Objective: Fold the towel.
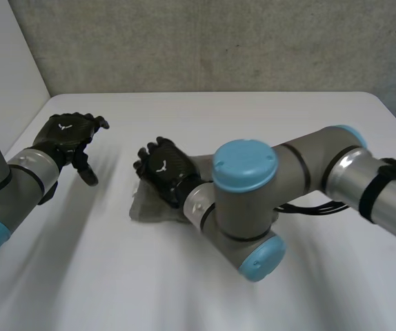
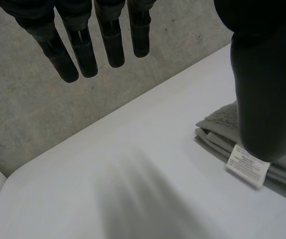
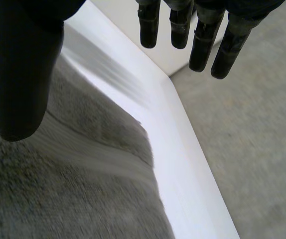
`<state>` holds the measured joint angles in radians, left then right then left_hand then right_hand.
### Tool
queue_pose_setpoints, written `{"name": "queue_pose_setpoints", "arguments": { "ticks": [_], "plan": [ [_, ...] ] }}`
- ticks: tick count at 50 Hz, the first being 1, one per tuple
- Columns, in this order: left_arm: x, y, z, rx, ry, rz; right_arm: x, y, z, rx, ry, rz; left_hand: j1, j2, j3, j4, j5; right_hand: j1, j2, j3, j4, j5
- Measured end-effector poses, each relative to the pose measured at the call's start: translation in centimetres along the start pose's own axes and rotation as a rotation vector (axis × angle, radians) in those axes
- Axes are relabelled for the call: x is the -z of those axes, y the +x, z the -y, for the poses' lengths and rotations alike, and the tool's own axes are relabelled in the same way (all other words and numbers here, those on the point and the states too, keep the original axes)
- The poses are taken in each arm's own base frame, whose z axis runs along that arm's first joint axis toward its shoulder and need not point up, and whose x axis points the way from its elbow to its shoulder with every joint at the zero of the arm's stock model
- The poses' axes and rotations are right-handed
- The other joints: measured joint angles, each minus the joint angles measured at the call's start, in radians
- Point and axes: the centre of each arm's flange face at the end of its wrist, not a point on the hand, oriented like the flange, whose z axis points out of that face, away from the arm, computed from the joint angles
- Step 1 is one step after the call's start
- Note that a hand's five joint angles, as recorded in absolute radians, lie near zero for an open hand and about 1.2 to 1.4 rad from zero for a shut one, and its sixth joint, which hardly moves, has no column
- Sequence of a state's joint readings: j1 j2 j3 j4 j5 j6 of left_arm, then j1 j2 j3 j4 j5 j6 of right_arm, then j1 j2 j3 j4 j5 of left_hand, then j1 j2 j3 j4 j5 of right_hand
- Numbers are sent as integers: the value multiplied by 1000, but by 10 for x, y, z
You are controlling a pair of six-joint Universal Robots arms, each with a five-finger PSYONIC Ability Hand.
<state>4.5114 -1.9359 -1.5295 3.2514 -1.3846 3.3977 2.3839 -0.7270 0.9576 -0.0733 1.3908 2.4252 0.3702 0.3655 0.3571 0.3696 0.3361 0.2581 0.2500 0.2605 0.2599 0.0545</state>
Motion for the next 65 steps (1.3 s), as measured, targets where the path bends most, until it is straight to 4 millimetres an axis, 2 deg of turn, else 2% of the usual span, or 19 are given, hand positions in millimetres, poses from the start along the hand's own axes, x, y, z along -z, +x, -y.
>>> {"name": "queue_pose_setpoints", "arguments": {
  "ticks": [3,5,8,12,16,23,29,31,42,44,46,49,51,55,61,65],
  "plan": [
    [-1,1,-1,-1,2,-1,6,23,-6,-38,-27,-42,-1,0,0,-1,0,-25,-9,-19,-13,-1],
    [-2,1,-2,-2,6,-3,14,45,-12,-86,-58,-86,-1,0,0,-1,0,-28,-9,-19,-13,-1],
    [-3,5,-3,-4,11,-11,27,66,-22,-155,-101,-134,-1,0,0,-1,0,-28,-9,-19,-13,-1],
    [-4,15,-3,-10,18,-35,46,83,-40,-241,-172,-173,-1,0,0,-1,0,-28,-9,-19,-13,-1],
    [-3,26,-3,-16,24,-62,62,84,-64,-286,-259,-178,-15,-19,-16,-16,-16,73,79,64,68,108],
    [-1,36,-3,-21,32,-86,77,71,-99,-251,-392,-146,-19,-23,-19,-21,-21,507,521,506,507,531],
    [0,37,-4,-21,29,-87,81,70,-112,-207,-479,-148,-19,-24,-19,-21,-22,1014,1027,1009,1004,1043],
    [1,37,-6,-21,24,-88,81,71,-113,-198,-500,-152,-19,-23,-19,-21,-22,1051,1082,1072,1072,1116],
    [4,38,-10,-18,9,-90,84,80,-106,-79,-597,-159,-23,-24,-20,-21,-24,1049,1082,1072,1073,1118],
    [4,38,-10,-18,9,-90,85,81,-105,-59,-612,-163,-23,-24,-20,-21,-24,864,889,889,904,940],
    [4,38,-10,-18,8,-90,86,82,-105,-48,-625,-170,-23,-24,-20,-21,-24,464,487,493,493,511],
    [5,38,-11,-17,6,-90,89,81,-105,-71,-626,-181,-23,-24,-20,-21,-24,309,306,297,303,311],
    [6,38,-13,-17,1,-91,91,80,-105,-108,-617,-188,-23,-24,-20,-21,-25,256,259,246,248,250],
    [7,39,-16,-16,-6,-93,95,78,-106,-192,-583,-195,-23,-24,-24,-21,-28,252,259,244,245,246],
    [8,40,-19,-16,-6,-94,103,87,-113,-284,-524,-218,-23,-24,-24,-21,-28,285,285,277,279,315],
    [8,41,-20,-17,-3,-94,106,92,-120,-319,-489,-238,-23,-24,-24,-21,-28,496,509,498,498,526]
  ]
}}
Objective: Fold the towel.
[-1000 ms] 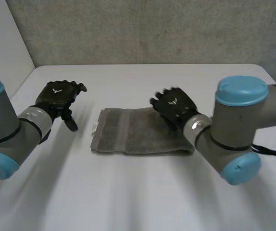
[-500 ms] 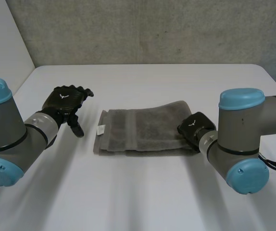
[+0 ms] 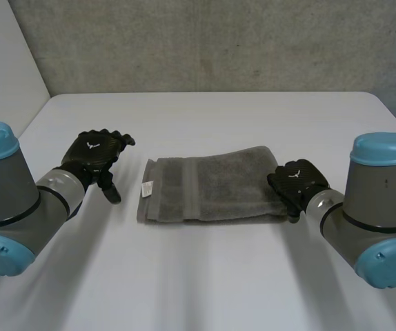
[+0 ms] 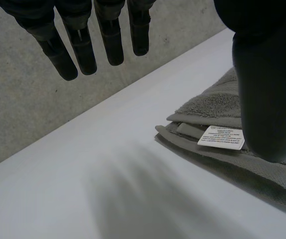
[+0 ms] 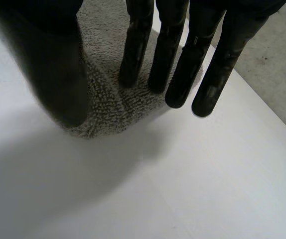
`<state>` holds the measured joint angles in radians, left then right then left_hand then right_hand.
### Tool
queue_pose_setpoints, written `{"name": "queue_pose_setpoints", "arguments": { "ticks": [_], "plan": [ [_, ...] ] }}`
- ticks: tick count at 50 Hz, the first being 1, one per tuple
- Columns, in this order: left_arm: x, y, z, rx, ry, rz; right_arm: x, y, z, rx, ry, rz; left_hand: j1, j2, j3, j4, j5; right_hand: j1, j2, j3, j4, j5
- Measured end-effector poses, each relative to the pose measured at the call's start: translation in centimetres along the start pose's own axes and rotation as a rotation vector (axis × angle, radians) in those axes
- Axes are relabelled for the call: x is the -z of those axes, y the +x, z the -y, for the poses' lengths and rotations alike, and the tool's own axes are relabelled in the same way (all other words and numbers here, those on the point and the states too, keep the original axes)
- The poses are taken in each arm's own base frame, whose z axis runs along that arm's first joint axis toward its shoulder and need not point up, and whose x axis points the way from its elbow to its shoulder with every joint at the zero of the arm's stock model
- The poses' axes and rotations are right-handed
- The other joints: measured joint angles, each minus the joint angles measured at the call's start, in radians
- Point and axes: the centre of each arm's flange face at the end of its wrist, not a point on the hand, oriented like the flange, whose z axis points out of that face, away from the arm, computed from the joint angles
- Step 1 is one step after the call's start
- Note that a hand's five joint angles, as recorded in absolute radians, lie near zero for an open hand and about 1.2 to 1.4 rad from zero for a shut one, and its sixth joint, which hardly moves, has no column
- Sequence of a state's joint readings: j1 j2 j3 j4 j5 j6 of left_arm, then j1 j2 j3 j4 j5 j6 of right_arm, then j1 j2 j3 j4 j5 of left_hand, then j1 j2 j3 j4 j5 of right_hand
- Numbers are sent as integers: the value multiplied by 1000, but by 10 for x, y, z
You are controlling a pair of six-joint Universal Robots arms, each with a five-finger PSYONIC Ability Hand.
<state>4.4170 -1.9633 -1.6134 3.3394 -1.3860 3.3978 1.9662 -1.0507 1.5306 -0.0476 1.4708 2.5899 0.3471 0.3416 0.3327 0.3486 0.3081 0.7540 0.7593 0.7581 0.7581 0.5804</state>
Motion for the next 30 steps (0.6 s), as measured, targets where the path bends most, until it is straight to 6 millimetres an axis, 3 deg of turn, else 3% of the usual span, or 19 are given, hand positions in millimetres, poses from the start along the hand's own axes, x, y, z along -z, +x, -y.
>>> {"name": "queue_pose_setpoints", "arguments": {
  "ticks": [6,8,15,23,30],
  "plan": [
    [0,1,0,0,2,-2,-6,1,-10,-22,0,-3,0,0,0,0,0,525,512,507,510,523],
    [0,2,0,0,2,-3,-8,0,-13,-22,-8,-3,0,0,0,0,0,575,566,568,568,586],
    [1,3,0,-1,2,-7,-10,7,-16,-16,-31,-21,-1,0,-1,0,-1,592,570,576,578,598],
    [2,2,4,-1,13,-2,3,24,8,-12,15,-55,-5,0,-5,0,-4,594,570,576,578,598],
    [4,2,10,30,29,0,11,26,18,-33,51,-54,-5,0,-5,0,-4,-62,-71,-65,-62,-78]
  ]
}}
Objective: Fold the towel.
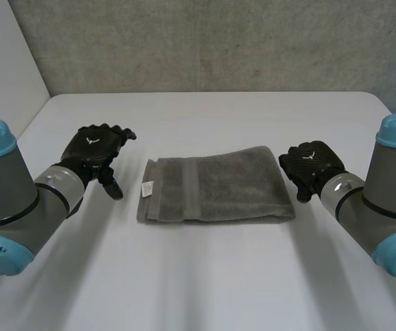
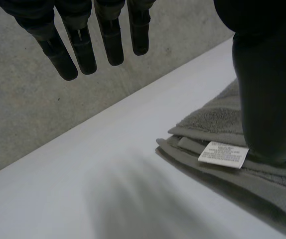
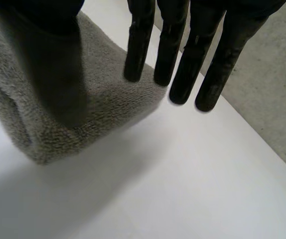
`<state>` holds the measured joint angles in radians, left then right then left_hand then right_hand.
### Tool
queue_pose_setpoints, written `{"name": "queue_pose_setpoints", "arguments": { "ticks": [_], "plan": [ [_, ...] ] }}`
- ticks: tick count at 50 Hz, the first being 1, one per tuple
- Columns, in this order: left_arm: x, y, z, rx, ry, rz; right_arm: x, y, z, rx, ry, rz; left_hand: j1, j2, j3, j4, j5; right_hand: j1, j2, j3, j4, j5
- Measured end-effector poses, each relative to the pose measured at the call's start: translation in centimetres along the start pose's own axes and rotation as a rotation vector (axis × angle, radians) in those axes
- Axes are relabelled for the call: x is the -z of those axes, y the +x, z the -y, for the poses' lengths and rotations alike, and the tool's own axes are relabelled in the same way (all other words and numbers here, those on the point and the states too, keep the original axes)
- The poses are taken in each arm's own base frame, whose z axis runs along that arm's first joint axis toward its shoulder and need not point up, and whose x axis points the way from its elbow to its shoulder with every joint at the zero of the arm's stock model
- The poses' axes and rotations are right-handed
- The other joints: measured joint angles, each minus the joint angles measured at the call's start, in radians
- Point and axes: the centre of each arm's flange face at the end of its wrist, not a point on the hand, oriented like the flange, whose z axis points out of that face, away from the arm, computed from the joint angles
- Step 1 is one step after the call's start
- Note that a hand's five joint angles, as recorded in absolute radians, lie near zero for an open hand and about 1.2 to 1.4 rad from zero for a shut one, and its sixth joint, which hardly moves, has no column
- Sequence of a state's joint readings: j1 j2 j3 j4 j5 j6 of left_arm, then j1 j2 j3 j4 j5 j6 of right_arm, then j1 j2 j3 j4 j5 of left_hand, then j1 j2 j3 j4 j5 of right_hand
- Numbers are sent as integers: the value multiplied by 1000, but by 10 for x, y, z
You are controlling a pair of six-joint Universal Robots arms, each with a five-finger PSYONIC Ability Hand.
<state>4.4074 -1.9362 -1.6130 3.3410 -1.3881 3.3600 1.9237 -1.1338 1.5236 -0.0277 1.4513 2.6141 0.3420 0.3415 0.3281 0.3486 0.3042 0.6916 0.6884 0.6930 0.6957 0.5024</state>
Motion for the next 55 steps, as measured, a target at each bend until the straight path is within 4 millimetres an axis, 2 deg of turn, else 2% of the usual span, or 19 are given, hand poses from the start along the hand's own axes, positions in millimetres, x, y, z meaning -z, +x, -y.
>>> {"name": "queue_pose_setpoints", "arguments": {
  "ticks": [3,13,15,21,26,31,35,39,41,43,44,47,51,55],
  "plan": [
    [1,0,1,18,3,-1,1,-4,-4,-26,0,23,0,0,0,0,0,-120,-118,-123,-126,-133],
    [2,4,1,34,4,-11,-2,-14,-34,-101,-17,94,0,0,0,0,0,-105,-102,-111,-113,-94],
    [2,4,1,34,4,-12,-4,-15,-39,-109,-18,94,0,0,0,0,0,-2,-4,-11,-12,16],
    [1,5,2,33,8,-13,-12,-13,-47,-123,-21,83,0,0,0,0,0,605,622,609,607,634],
    [1,6,2,32,12,-17,-16,-9,-46,-117,-22,65,0,0,0,0,0,658,644,643,642,675],
    [1,7,3,31,18,-18,-19,-2,-34,-94,8,46,0,-9,-1,-4,-1,659,644,643,642,675],
    [0,6,7,30,29,-15,-20,-4,-7,-62,78,51,0,-14,-1,-12,-2,661,644,643,642,675],
    [-2,3,12,31,47,-7,-16,-33,40,-11,192,119,0,-14,-4,-12,-2,662,644,643,643,675],
    [-3,2,14,34,53,-5,-12,-47,53,2,216,149,0,-14,-4,-12,-2,662,644,643,643,675],
    [-3,2,15,40,58,-2,-8,-62,61,8,216,178,0,-14,-4,-12,-2,485,473,477,472,492],
    [-3,2,16,44,58,-2,-5,-68,61,5,205,188,0,-14,-4,-12,-2,303,293,316,313,326],
    [-2,2,15,54,56,-4,-1,-76,53,-9,174,195,0,-14,-4,-12,-2,28,30,34,35,36],
    [0,4,12,62,48,-9,1,-71,34,-35,143,169,0,-14,-4,-12,-2,-21,-11,-22,-32,-37],
    [1,5,10,66,43,-13,0,-48,4,-75,96,102,0,-14,-4,-12,-2,-30,-14,-25,-35,-45]
  ]
}}
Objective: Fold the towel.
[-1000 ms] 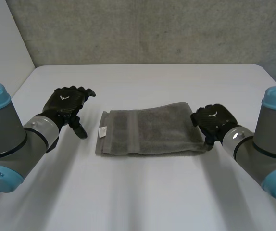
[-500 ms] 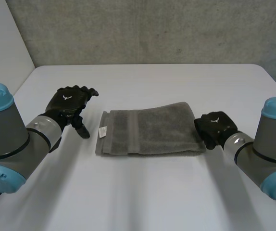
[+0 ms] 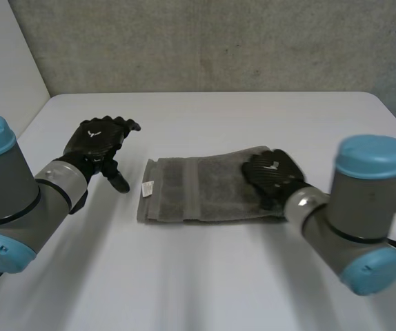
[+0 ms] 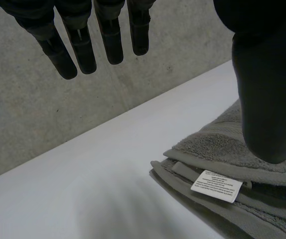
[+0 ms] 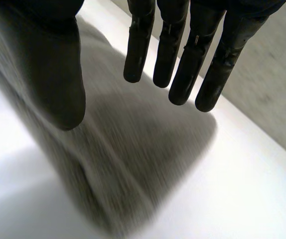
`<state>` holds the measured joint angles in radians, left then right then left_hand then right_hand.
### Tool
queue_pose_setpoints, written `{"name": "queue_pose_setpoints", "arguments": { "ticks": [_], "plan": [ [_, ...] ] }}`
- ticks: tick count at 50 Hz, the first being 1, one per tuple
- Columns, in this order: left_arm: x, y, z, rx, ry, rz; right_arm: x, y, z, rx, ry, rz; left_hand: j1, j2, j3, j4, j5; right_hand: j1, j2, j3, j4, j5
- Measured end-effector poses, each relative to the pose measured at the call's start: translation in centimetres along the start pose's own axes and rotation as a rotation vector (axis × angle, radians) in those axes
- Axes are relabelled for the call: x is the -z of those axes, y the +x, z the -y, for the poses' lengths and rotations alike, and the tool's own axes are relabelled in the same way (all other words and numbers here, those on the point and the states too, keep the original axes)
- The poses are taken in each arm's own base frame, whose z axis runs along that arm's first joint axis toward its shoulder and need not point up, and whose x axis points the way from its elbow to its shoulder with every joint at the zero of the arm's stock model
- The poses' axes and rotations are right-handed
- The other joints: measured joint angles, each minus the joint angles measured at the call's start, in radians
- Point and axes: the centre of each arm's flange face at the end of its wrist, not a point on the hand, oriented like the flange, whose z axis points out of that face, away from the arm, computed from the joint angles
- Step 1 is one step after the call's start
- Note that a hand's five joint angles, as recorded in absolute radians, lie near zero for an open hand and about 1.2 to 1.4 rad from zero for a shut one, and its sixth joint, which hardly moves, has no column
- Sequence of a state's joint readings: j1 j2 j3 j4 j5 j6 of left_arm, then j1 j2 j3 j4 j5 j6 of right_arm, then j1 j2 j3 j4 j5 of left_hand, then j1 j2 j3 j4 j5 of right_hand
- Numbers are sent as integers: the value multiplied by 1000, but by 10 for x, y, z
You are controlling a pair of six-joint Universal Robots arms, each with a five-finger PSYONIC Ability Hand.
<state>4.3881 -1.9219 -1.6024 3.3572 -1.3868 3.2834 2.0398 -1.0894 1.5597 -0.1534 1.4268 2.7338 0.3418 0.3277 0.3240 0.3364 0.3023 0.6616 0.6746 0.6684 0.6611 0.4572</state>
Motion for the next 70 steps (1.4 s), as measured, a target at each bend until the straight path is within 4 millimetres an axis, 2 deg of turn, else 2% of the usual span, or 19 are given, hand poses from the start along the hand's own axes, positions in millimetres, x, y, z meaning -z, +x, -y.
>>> {"name": "queue_pose_setpoints", "arguments": {
  "ticks": [4,8,26,33,35,41,46,49,52,53,55,61,63,64,65,66,68,69,70],
  "plan": [
    [0,1,-1,1,-3,-3,5,23,-25,-33,-49,-49,0,0,0,0,0,-43,-40,-45,-43,-44],
    [0,3,-2,0,1,-6,7,33,-40,-52,-79,-59,0,0,0,0,0,-47,-45,-48,-46,-46],
    [1,8,-6,-2,-2,-18,-4,29,-54,-62,-75,-46,0,0,0,0,0,77,62,76,83,116],
    [1,8,-7,-1,-5,-18,-8,27,-59,-58,-78,-44,0,0,0,0,-1,553,564,569,569,596],
    [1,8,-7,-1,-5,-18,-9,27,-60,-56,-80,-45,0,0,-1,0,-1,598,597,648,656,678],
    [1,7,-6,0,-5,-14,-13,34,-51,-44,-55,-74,0,0,-1,0,-4,633,597,666,674,687],
    [0,4,-1,4,9,-8,-18,39,-13,-14,40,-101,-7,0,-5,0,-6,654,597,666,674,688],
    [-1,3,5,11,27,-3,-19,25,18,11,112,-68,-9,0,-5,0,-7,658,597,666,674,694],
    [-2,-1,16,32,61,4,-22,-12,53,46,190,27,-9,0,-5,0,-8,659,612,666,674,694],
    [-2,-1,18,36,67,5,-22,-20,58,52,201,46,-9,0,-6,0,-8,659,613,666,674,694],
    [-2,-3,26,56,90,9,-23,-54,74,74,230,131,-9,0,-6,0,-8,659,615,666,674,694],
    [-2,-7,36,94,122,17,-20,-138,80,122,233,331,-9,0,-6,0,-8,659,615,666,674,694],
    [-3,-9,37,100,125,21,-19,-155,76,132,223,370,-9,0,-6,0,-8,618,577,625,632,650],
    [-3,-10,37,103,125,24,-19,-163,74,136,215,391,-9,0,-6,0,-8,387,351,390,396,431],
    [-3,-10,37,104,124,25,-19,-166,73,138,212,398,-9,0,-6,0,-8,308,272,330,337,351],
    [-4,-11,36,105,124,27,-19,-169,71,138,207,406,-9,0,-6,0,-8,104,66,129,137,139],
    [-4,-12,36,106,121,28,-19,-170,71,136,203,409,-9,0,-6,0,-8,-94,-137,-69,-60,-75],
    [-5,-12,34,107,117,29,-19,-168,72,131,199,404,-9,0,-6,0,-9,-308,-347,-299,-290,-308],
    [-6,-12,32,108,113,29,-19,-164,73,127,199,396,-9,0,-6,-2,-9,-383,-409,-388,-381,-390]
  ]
}}
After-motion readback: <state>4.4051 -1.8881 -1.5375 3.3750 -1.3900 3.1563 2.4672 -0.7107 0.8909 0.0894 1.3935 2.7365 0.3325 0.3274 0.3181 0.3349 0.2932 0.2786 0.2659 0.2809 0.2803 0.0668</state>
